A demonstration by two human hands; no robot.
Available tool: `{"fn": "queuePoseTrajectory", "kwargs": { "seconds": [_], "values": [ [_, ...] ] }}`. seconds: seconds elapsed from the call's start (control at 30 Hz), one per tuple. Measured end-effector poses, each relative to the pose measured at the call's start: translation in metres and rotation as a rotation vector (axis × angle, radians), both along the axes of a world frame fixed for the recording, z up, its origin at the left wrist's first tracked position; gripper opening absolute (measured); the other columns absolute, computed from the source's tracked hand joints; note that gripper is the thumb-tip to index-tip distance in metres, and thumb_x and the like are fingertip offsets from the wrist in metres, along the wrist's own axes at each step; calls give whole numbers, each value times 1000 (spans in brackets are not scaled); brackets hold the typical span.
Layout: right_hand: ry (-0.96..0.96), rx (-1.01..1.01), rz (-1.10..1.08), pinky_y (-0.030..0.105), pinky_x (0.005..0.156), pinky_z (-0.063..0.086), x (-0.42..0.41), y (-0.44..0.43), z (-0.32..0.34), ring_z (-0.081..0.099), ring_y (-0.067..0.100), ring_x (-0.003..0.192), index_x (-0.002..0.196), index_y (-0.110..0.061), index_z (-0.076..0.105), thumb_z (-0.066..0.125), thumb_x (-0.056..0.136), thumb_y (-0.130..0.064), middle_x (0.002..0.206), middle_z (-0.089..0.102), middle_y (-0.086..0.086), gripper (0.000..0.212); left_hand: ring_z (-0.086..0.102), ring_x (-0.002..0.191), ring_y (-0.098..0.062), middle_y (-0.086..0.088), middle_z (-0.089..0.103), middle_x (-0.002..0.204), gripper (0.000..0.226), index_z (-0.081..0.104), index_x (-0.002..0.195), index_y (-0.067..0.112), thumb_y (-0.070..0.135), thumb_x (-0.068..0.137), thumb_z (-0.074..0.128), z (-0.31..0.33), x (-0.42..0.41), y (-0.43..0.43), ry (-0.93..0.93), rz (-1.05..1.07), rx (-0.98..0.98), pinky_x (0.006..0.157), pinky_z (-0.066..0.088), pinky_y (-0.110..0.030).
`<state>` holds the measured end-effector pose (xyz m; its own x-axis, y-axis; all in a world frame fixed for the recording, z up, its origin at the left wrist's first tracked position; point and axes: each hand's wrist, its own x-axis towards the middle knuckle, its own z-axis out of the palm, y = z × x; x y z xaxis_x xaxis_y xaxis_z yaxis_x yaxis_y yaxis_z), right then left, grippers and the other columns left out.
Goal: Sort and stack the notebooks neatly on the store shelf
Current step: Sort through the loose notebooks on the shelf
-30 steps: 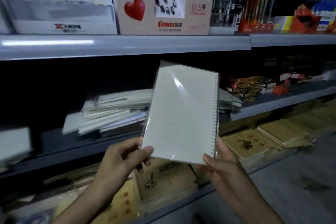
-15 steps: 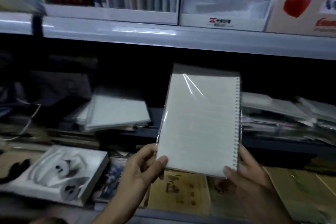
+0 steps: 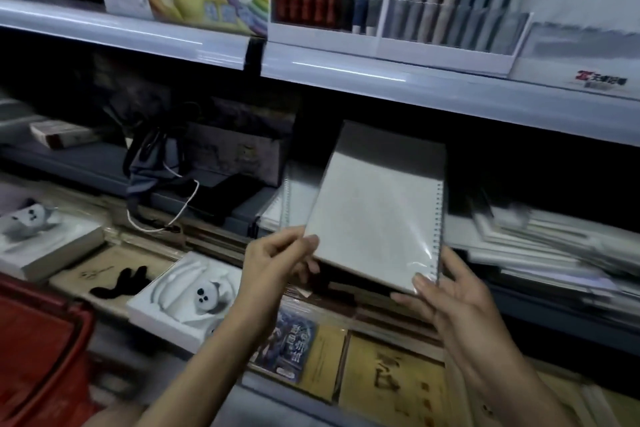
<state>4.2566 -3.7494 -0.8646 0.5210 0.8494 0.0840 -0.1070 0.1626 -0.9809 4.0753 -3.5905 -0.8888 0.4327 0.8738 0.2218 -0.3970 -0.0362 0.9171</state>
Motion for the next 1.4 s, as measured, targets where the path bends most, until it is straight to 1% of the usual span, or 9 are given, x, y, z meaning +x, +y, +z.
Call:
{"fn": "queuePoseTrajectory", "kwargs": {
  "seconds": [0.13,0.3,0.43,0.5,0.67,0.83,1.1,1.2,1.4],
  "values": [
    [-5,44,16,31,81,62,-3,42,23,72,27,110,144,-14,51,53,99,7,124,74,9,50,59,51,-11,-15,64,64,10,77,85,12,10,94,73,17,9,31,-137,118,-96,47,41,-15],
    [4,45,20,31,76,63,5,83,33,75,29,102,141,-7,53,51,101,9,121,73,17,43,74,81,-15,-11,76,87,16,76,112,10,17,99,71,22,9,59,-134,184,-3,67,57,-22],
    [-358,-246,-16,31,41,53,-3,101,12,68,29,49,147,-15,40,56,105,-15,68,72,15,45,64,67,-3,-2,77,87,19,76,118,14,14,99,72,8,7,81,101,333,115,61,53,-20],
    [-496,-358,-13,26,36,43,-10,103,-3,59,27,40,139,-21,44,56,105,-29,60,67,14,37,67,70,-1,-3,79,92,19,78,115,12,17,97,74,0,6,89,147,375,54,68,55,-22],
    [-516,-342,-87,29,42,47,-14,100,-7,64,24,49,139,-29,48,59,103,-38,68,72,11,40,72,94,-13,5,77,96,19,81,108,19,31,94,77,-12,1,87,340,522,110,89,59,-40],
    [-619,-362,-130,26,51,51,-4,81,0,69,15,56,155,-27,37,63,101,-36,71,74,3,61,62,82,-12,7,57,103,13,77,109,26,29,98,71,-11,-5,49,601,731,594,69,53,-36],
    [-1216,-355,-341,25,76,51,18,-10,8,60,2,89,153,-34,42,53,103,-45,99,61,-20,52,59,81,-22,0,61,91,13,77,107,14,18,100,67,-22,41,-8,605,588,1085,69,46,-37],
    [-1425,-412,-468,33,95,48,38,-42,-10,59,15,115,150,-25,49,55,102,-43,126,63,-9,52,60,86,-27,-4,68,99,20,75,112,10,18,99,62,-26,68,-29,618,509,1262,72,46,-40],
    [-1539,-253,-723,39,93,48,78,-87,-49,61,25,110,129,-11,69,66,94,-21,119,66,7,37,61,108,-32,-11,68,122,26,73,120,10,21,103,58,-39,118,-67,610,388,1446,86,44,-43]
  ]
}}
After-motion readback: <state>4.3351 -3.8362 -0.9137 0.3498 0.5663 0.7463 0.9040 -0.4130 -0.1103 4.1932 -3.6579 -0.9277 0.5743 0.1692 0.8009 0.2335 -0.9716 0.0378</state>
